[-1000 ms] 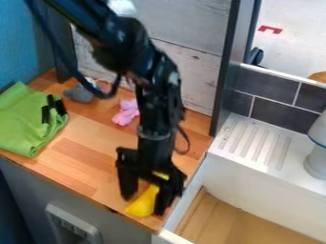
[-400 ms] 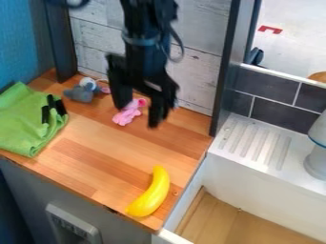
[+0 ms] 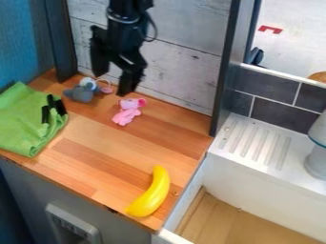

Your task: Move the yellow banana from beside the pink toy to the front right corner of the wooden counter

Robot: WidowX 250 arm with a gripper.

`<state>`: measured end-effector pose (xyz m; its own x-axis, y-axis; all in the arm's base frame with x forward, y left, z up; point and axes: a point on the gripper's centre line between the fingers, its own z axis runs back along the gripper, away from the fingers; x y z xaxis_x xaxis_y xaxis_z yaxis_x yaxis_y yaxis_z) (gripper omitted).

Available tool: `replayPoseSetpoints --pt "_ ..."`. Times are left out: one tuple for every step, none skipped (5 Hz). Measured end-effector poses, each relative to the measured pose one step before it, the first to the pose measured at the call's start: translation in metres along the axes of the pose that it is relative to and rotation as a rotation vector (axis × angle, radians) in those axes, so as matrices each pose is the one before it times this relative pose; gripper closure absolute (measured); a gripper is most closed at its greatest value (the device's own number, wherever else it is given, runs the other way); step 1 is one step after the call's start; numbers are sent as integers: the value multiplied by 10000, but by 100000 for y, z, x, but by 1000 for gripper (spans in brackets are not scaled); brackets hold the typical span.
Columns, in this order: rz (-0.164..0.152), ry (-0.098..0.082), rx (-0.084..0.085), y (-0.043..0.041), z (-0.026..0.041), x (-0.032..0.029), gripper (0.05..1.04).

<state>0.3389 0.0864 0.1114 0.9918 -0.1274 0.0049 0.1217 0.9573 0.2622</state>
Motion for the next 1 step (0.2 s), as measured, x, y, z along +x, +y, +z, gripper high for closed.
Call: replayPoseSetpoints --pt "-351 1118 -528 280 -2717 375 79"
